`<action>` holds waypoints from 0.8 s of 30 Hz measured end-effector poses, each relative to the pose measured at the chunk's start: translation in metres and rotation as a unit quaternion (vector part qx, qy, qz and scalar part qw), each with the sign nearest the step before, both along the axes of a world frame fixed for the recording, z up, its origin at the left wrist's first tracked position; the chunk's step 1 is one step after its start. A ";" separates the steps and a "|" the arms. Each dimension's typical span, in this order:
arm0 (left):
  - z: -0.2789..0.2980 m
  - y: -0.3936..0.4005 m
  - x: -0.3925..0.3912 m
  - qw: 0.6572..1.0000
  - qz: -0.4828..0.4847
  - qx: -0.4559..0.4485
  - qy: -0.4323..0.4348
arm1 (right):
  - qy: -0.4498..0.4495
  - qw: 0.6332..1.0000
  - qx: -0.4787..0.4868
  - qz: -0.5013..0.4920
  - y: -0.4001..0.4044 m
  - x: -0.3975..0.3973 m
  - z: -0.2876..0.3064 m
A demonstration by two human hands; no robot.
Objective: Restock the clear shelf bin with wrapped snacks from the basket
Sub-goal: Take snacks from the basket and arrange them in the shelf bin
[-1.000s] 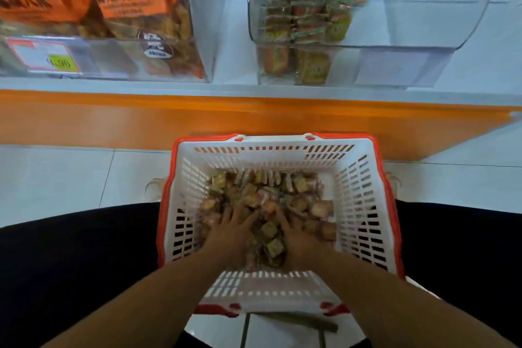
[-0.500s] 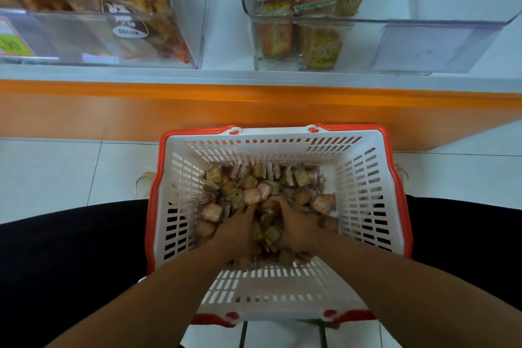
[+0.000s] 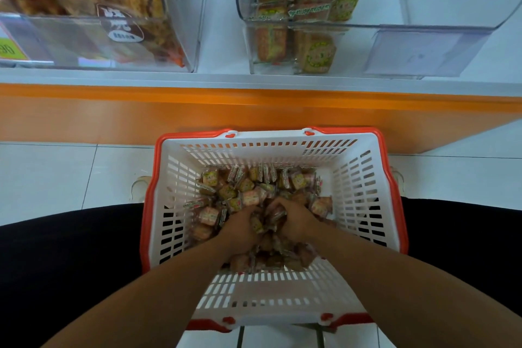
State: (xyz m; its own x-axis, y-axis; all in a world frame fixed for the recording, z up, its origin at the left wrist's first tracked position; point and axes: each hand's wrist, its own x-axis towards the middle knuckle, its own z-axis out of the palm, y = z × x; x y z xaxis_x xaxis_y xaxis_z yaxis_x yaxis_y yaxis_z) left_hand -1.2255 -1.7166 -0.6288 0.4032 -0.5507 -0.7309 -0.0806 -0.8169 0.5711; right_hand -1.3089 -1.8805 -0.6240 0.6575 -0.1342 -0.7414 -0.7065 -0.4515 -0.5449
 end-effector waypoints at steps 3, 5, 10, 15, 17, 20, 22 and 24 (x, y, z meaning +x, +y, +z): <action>0.001 -0.007 -0.003 1.000 -0.012 -0.001 0.012 | 0.024 0.997 0.050 -0.059 -0.002 -0.005 -0.005; 0.002 -0.014 -0.006 0.999 -0.031 -0.004 0.022 | 0.036 0.993 0.074 -0.085 -0.005 -0.008 -0.007; 0.004 -0.022 -0.022 0.999 -0.024 -0.022 0.035 | 0.043 0.986 0.113 -0.111 -0.020 -0.009 -0.007; 0.012 -0.019 -0.009 1.000 0.001 0.000 -0.026 | 0.024 0.995 0.046 -0.087 -0.037 0.001 0.016; 0.023 -0.020 0.009 0.999 -0.021 0.028 -0.009 | 0.018 0.999 0.013 -0.031 -0.046 0.012 0.037; 0.051 -0.025 0.037 0.999 -0.016 0.032 0.024 | -0.001 0.999 -0.014 0.048 -0.058 0.029 0.083; 0.078 -0.028 0.056 0.999 0.019 0.024 0.030 | -0.016 0.998 0.008 0.068 -0.065 0.040 0.124; 0.110 -0.031 0.072 0.991 0.080 0.001 0.109 | -0.038 0.996 0.012 0.074 -0.068 0.052 0.172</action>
State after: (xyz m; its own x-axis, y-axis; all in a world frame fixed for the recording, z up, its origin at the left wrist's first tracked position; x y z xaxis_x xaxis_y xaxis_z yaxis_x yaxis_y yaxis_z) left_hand -1.1535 -1.7477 -0.5185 0.3183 -0.4909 -0.8110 0.1747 -0.8105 0.5591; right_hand -1.2571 -1.9486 -0.4515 0.7234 -0.0140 -0.6903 -0.5894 -0.5332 -0.6069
